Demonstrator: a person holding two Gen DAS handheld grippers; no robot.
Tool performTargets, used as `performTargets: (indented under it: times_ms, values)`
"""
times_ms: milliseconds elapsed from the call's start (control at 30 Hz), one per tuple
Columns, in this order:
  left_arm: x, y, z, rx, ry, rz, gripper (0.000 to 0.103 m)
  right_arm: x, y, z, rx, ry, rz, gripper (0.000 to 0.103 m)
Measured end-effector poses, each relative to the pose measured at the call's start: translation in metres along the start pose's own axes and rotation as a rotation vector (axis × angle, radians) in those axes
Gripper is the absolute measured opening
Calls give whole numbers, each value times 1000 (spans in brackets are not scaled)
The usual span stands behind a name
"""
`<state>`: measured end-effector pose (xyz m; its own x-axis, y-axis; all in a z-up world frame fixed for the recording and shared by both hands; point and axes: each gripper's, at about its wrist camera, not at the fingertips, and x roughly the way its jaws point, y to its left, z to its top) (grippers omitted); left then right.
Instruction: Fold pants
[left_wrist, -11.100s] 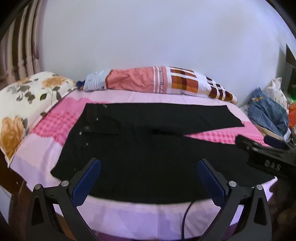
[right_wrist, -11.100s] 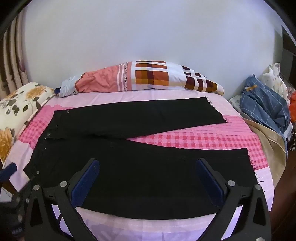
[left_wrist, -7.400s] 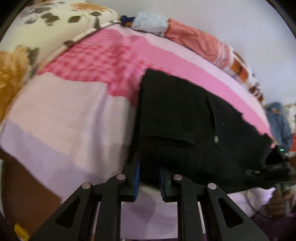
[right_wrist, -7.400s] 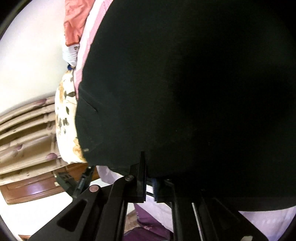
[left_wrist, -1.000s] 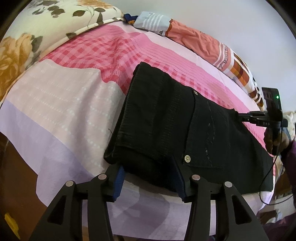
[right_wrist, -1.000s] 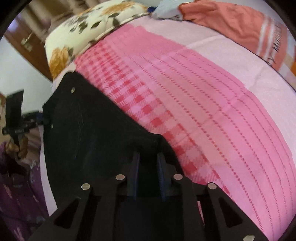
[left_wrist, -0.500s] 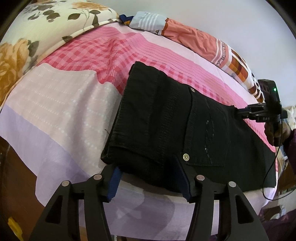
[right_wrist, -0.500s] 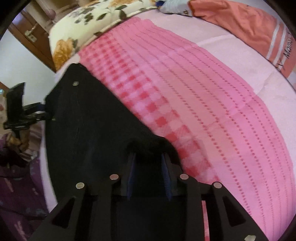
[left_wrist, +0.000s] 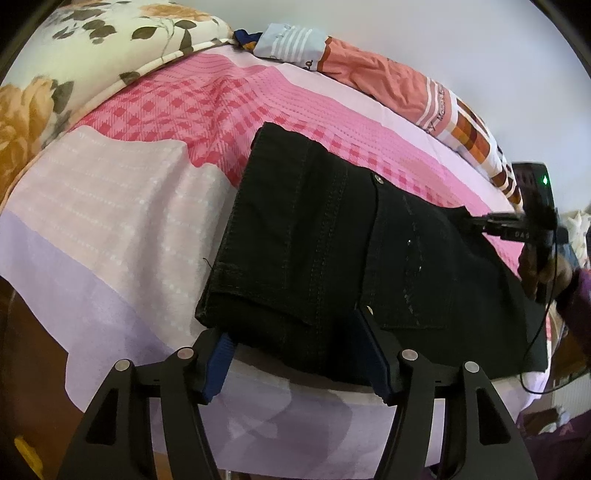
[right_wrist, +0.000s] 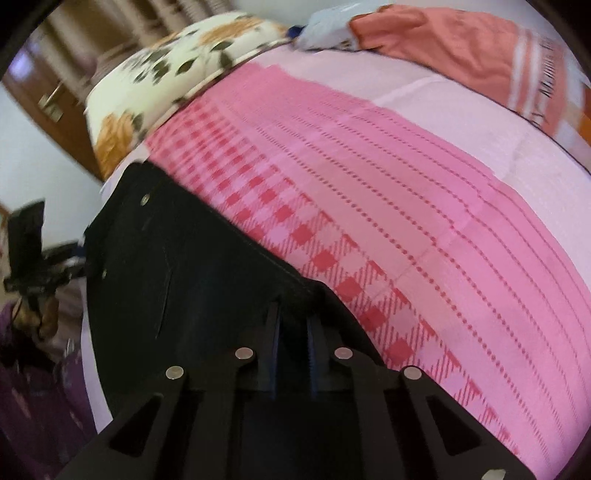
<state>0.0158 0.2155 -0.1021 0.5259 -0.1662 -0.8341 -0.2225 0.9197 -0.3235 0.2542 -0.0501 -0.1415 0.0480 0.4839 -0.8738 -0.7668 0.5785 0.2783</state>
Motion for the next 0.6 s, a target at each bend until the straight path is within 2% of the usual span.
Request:
performTargets:
  times_ms: [100,200,600]
  values:
    - [-2,5,-1,-30,-13,-28,63,-6,-10,4,109,-63,-17,6]
    - [-3,10,-1,-62,-25,-58,63,0,-28,3,192,-81,2,6]
    - [-2,6,-3,-32,-34,-43,63,4,-49,-12,283,-203,93,5]
